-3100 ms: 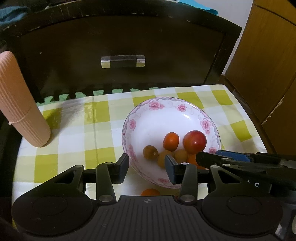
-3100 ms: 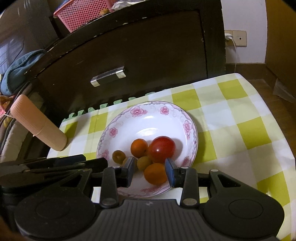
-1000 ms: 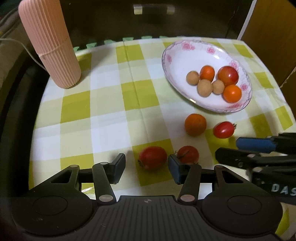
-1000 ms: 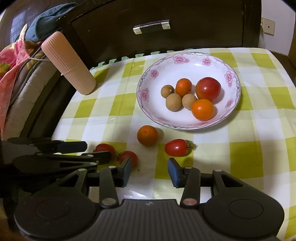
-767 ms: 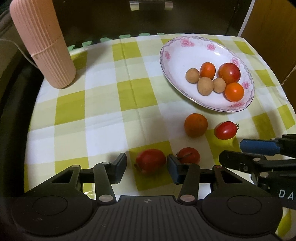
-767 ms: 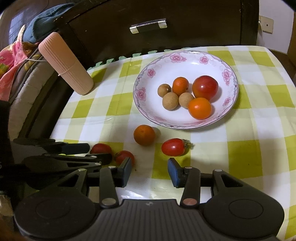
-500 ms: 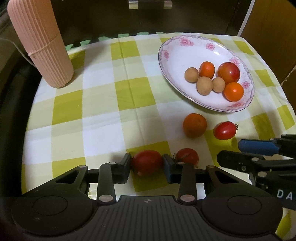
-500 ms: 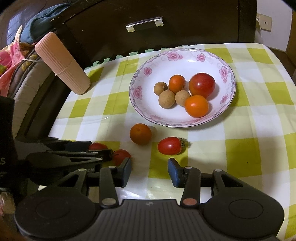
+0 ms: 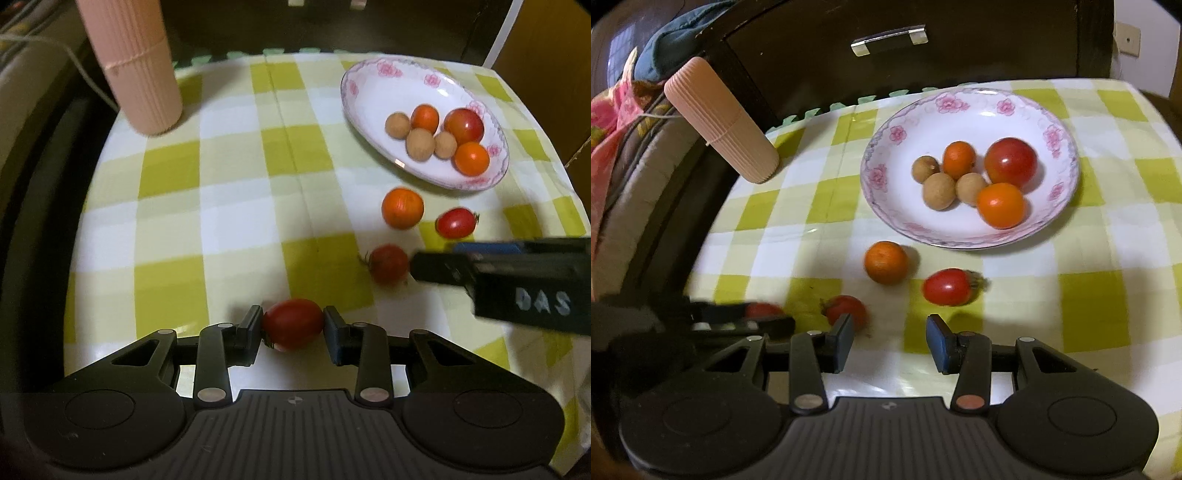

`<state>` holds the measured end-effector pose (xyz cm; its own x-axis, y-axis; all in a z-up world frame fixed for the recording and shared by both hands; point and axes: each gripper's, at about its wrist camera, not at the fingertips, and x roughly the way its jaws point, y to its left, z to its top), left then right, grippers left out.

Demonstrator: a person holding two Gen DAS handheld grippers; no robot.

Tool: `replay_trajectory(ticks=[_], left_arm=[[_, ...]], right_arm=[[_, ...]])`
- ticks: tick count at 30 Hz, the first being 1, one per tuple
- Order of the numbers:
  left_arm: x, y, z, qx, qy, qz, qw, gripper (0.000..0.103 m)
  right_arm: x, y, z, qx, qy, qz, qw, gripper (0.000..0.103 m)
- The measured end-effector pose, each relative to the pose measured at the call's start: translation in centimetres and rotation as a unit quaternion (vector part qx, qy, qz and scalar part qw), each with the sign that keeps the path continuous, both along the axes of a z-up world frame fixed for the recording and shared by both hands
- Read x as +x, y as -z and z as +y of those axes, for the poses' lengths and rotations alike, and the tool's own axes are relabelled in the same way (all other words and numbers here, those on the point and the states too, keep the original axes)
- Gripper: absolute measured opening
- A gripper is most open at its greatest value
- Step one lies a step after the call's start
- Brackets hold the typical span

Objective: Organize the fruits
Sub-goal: 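Grasp a red cherry tomato with the left gripper while the right grasps another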

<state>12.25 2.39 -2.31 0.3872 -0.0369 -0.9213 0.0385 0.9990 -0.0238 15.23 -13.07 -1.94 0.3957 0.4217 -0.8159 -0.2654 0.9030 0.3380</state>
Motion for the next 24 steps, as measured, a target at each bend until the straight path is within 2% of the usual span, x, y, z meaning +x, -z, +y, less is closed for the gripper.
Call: replay_trajectory(ticks=[11,15,18,24], left_arm=[[-0.6,0.6,0.0,-0.004,-0.004,0.008,0.9999,0.044],[-0.7,0.7,-0.2,-0.005,-0.001,0.007,1.0,0.044],[-0.8,0.7,-0.4,-0.002,0.005,0.006,1.0,0.044],[-1.1,0.6,-0.4,-0.006,0.009,0.005,0.9999,0.044]], right_arm=[[1.1,1.8,3.1,-0.002,-0.017,0.012,1.0,0.043],[1.3,1.7,3.6,-0.01,-0.025,0.0,1.0,0.042],[0.8,1.5,3.9,-0.026,-0.04,-0.007,0.999,0.038],[-0.6,0.3,3.7,-0.045,-0.059,-0.023,0.997,0.022]])
